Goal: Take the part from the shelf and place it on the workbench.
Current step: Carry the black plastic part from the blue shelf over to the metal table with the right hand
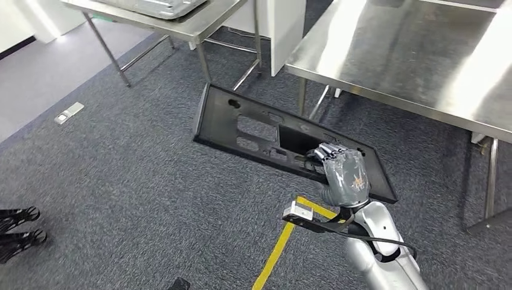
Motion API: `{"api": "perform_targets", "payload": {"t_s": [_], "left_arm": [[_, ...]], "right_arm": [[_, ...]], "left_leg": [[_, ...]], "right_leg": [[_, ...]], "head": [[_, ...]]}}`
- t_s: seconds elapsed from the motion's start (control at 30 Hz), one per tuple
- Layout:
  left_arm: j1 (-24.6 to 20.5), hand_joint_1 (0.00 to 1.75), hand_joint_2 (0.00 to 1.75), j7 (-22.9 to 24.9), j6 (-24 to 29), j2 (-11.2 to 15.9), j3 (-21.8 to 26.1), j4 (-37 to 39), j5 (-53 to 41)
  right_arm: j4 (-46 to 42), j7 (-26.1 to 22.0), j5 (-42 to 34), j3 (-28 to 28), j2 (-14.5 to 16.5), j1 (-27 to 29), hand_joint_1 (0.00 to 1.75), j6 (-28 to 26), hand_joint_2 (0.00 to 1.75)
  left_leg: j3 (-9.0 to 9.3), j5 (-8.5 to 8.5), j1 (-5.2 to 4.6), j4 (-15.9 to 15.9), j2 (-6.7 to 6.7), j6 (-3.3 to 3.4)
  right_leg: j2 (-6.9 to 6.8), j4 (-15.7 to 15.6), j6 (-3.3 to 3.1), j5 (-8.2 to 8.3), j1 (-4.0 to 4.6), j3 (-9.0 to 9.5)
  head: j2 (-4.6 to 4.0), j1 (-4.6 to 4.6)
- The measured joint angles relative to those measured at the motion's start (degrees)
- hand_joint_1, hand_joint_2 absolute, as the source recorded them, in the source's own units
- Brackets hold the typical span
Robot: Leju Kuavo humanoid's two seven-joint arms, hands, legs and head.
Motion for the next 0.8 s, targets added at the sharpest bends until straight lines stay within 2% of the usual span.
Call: {"api": "perform_targets", "payload": {"t_s": [0.03, 0.07, 0.1, 0.13, 0.17, 0.23, 0.27, 0.3, 0.37, 0.4, 0.43, 0.47, 0.5, 0.57, 0.6, 0.63, 0.67, 0.73, 0.77, 0.8], "left_arm": [[0.08, 0.0, 1.75, -0.42, 0.01, -0.02, 0.24, 0.0, 0.38], [0.17, 0.0, 1.75, -0.77, 0.02, -0.03, 0.49, 0.0, 0.72], [0.21, 0.0, 1.75, -1.08, 0.1, -0.04, 0.74, 0.0, 1.06], [0.22, 0.0, 1.75, -1.44, 0.27, -0.07, 0.97, 0.0, 1.44], [0.22, 0.0, 1.75, -1.98, 0.57, -0.11, 1.19, 0.0, 1.83], [0.18, 0.0, 1.75, -3.54, 1.26, -0.23, 1.65, 0.0, 2.74], [0.16, 0.0, 1.75, -4.28, 1.56, -0.28, 1.96, 0.0, 3.17], [0.15, 0.0, 1.75, -4.82, 1.8, -0.34, 2.26, 0.0, 3.49], [0.13, 0.0, 1.75, -5.26, 2.27, -0.43, 2.66, 0.0, 3.83], [0.13, 0.0, 1.75, -5.33, 2.46, -0.54, 2.75, 0.01, 3.93], [0.15, 0.0, 1.75, -5.38, 2.53, -0.66, 2.84, 0.02, 4.02], [0.18, 0.0, 1.75, -5.39, 2.5, -0.81, 2.94, 0.03, 4.08], [0.22, 0.0, 1.75, -5.39, 2.39, -0.94, 3.08, 0.05, 4.12], [0.3, 0.0, 1.75, -5.38, 2.17, -1.04, 3.35, 0.09, 4.14], [0.36, 0.0, 1.75, -5.38, 2.14, -1.05, 3.44, 0.11, 4.13], [0.44, 0.0, 1.75, -5.38, 2.14, -1.08, 3.49, 0.12, 4.13], [0.5, 0.0, 1.75, -5.38, 2.14, -1.11, 3.51, 0.13, 4.12], [0.6, 0.0, 1.75, -5.48, 1.86, -1.19, 3.56, 0.13, 4.07], [0.63, 0.0, 1.75, -5.57, 1.64, -1.2, 3.57, 0.13, 4.02], [0.69, 0.0, 1.75, -5.68, 1.44, -1.21, 3.58, 0.13, 3.97]], "right_arm": [[0.09, 0.05, 0.24, -0.07, 0.09, -0.12, 1.5, -0.38, 1.75], [0.21, 0.08, 0.62, -0.09, 0.18, -0.16, 1.5, -0.83, 1.75], [0.36, 0.08, 1.06, -0.12, 0.22, -0.16, 1.5, -1.26, 1.75], [0.53, 0.09, 1.51, -0.15, 0.23, -0.15, 1.5, -1.61, 1.75], [0.69, 0.11, 1.92, -0.21, 0.25, -0.15, 1.5, -1.86, 1.75], [0.86, 0.26, 2.42, -0.38, 0.3, -0.14, 1.5, -2.38, 1.75], [0.89, 0.36, 2.55, -0.51, 0.32, -0.17, 1.5, -2.64, 1.75], [0.92, 0.43, 2.64, -0.65, 0.33, -0.19, 1.5, -2.87, 1.75], [1.01, 0.48, 2.77, -0.88, 0.32, -0.21, 1.5, -3.1, 1.75], [1.05, 0.48, 2.79, -0.98, 0.27, -0.22, 1.5, -3.13, 1.75], [1.1, 0.49, 2.78, -1.1, 0.2, -0.26, 1.5, -3.13, 1.75], [1.17, 0.49, 2.76, -1.22, 0.14, -0.33, 1.5, -3.13, 1.75], [1.26, 0.5, 2.74, -1.29, 0.1, -0.4, 1.5, -3.13, 1.75], [1.55, 0.51, 2.72, -1.33, 0.11, -0.43, 1.5, -3.13, 1.75], [1.73, 0.51, 2.72, -1.32, 0.11, -0.4, 1.5, -3.13, 1.75], [1.92, 0.51, 2.72, -1.33, 0.07, -0.39, 1.5, -3.13, 1.75], [2.09, 0.52, 2.72, -1.34, 0.02, -0.38, 1.5, -3.13, 1.75], [2.25, 0.53, 2.66, -1.42, -0.07, -0.45, 1.5, -3.13, 1.75], [2.26, 0.54, 2.62, -1.44, -0.09, -0.5, 1.5, -3.13, 1.75], [2.27, 0.54, 2.57, -1.46, -0.08, -0.53, 1.5, -3.13, 1.75]], "left_leg": [[-2.0, -2.13, -0.04, 4.15, -1.03, 0.1], [-3.96, -3.56, -0.13, 7.88, -1.43, 0.25], [-5.31, -3.9, -0.22, 10.07, -1.54, 0.52], [-5.73, -3.07, -0.34, 10.13, -1.57, 0.9], [-5.04, -1.18, -0.48, 7.94, -1.62, 1.37], [-1.59, 3.55, -0.83, -0.13, -2.26, 2.47], [0.08, 5.34, -1.13, -3.78, -2.73, 2.99], [1.2, 6.5, -1.53, -6.2, -3.15, 3.46], [2.0, 7.5, -2.32, -8.07, -3.31, 4.0], [2.39, 8.04, -2.4, -8.96, -3.1, 3.92], [2.75, 8.53, -2.51, -9.79, -2.86, 3.57], [3.05, 8.99, -2.66, -10.5, -2.69, 3.19], [3.24, 9.33, -2.84, -10.99, -2.53, 2.82], [3.07, 9.41, -3.63, -10.89, -2.44, 2.67], [3.03, 9.39, -3.97, -10.85, -2.42, 2.66], [3.03, 9.37, -4.29, -10.85, -2.42, 2.66], [3.07, 9.34, -4.56, -10.84, -2.45, 2.65], [3.11, 9.17, -5.0, -10.69, -2.55, 2.52], [2.99, 8.98, -5.25, -10.38, -2.58, 2.42], [2.85, 8.83, -5.45, -10.14, -2.57, 2.34]], "right_leg": [[0.57, -0.16, -0.18, 0.09, 0.15, 0.03], [1.15, -0.23, -0.27, 0.15, 0.31, 0.04], [1.71, -0.25, -0.3, 0.16, 0.47, 0.06], [2.22, -0.26, -0.3, 0.16, 0.59, 0.12], [2.69, -0.35, -0.31, 0.16, 0.66, 0.27], [3.36, -0.99, -0.33, 0.25, 0.62, 0.9], [3.59, -1.46, -0.29, 0.38, 0.62, 1.24], [3.73, -1.84, -0.22, 0.52, 0.62, 1.47], [3.92, -2.54, 0.25, 0.93, 0.79, 1.58], [3.81, -2.6, 0.47, 0.93, 0.94, 1.39], [3.52, -1.99, 0.45, 0.48, 1.14, 0.88], [3.19, -0.24, 0.13, -0.58, 1.34, -0.11], [2.85, 3.16, -0.5, -2.29, 1.57, -1.75], [2.63, 12.18, -1.58, -5.89, 1.99, -5.98], [2.63, 15.5, -1.73, -6.83, 2.33, -7.58], [2.63, 16.47, -1.65, -6.79, 2.74, -8.06], [2.63, 14.68, -1.46, -5.77, 3.18, -7.17], [2.43, 6.01, -1.34, -2.48, 3.98, -2.72], [2.32, 1.89, -1.65, -1.09, 4.18, -0.58], [2.24, -0.77, -2.05, -0.22, 4.3, 0.82]], "head": [[0.0, -0.01], [0.0, -0.01], [0.0, 0.0], [0.0, 0.0], [0.0, 0.01], [0.0, 0.0], [0.0, -0.02], [0.0, -0.03], [0.0, 0.0], [0.0, 0.06], [0.0, 0.1], [0.0, 0.18], [0.0, 0.3], [0.0, 0.41], [0.0, 0.43], [0.0, 0.42], [0.0, 0.43], [0.0, 0.46], [0.0, 0.44], [0.0, 0.4]]}}
